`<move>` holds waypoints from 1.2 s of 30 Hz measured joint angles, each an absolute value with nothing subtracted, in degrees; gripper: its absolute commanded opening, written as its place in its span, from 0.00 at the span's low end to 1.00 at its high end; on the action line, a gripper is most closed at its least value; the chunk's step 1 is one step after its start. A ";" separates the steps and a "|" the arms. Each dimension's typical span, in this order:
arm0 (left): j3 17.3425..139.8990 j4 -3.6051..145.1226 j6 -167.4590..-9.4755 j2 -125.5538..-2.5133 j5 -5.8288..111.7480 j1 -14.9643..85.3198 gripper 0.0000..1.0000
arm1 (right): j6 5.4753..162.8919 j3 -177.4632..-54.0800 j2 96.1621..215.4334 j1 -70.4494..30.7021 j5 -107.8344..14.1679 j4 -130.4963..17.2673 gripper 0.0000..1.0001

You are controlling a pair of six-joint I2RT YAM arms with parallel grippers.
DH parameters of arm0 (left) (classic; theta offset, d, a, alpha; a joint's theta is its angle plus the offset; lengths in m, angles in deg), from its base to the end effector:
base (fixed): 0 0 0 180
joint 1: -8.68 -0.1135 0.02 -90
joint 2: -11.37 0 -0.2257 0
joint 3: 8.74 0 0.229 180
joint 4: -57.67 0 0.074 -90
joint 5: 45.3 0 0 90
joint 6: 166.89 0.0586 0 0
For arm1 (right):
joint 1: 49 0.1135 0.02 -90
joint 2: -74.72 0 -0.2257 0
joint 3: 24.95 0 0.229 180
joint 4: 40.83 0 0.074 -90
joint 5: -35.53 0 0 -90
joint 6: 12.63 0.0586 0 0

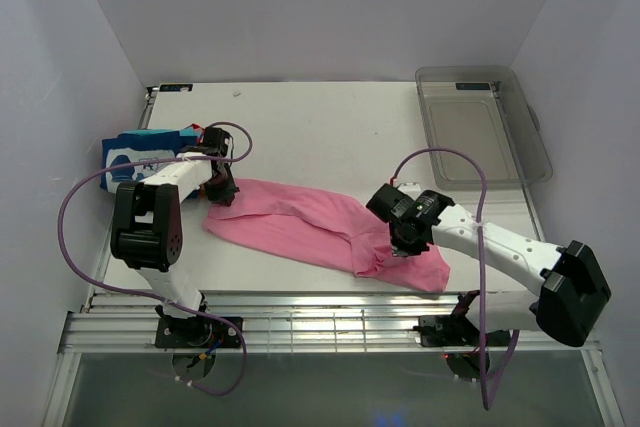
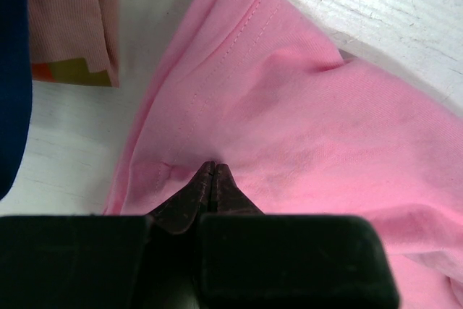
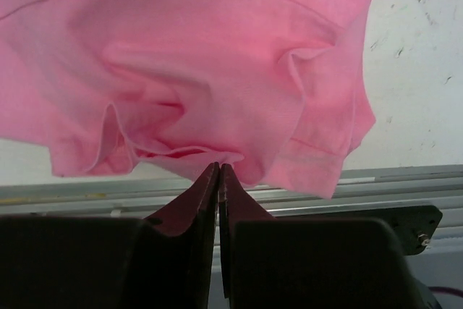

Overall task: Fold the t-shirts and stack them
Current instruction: Fold the other side of the tshirt into a rectangle

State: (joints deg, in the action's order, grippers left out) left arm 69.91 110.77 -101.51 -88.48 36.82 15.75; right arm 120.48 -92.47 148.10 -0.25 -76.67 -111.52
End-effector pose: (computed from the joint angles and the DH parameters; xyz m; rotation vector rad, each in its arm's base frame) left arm 0.3065 -0.0299 0.1259 -0.4599 2.8025 0.0813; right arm 0.1571 0.1456 0.1817 -0.0704 2.6990 -0.1396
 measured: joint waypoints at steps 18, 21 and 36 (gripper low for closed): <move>69.91 110.75 -101.36 -88.37 36.99 15.75 0.05 | 134.58 -92.10 146.55 7.34 -75.75 -125.88 0.21; 69.91 110.75 -101.36 -88.13 37.02 15.75 0.06 | 136.33 -92.80 146.72 7.44 -76.04 -127.59 0.40; 72.47 109.83 -102.17 -88.09 41.43 15.77 0.00 | 131.74 -100.30 158.48 0.25 -82.31 -115.22 0.08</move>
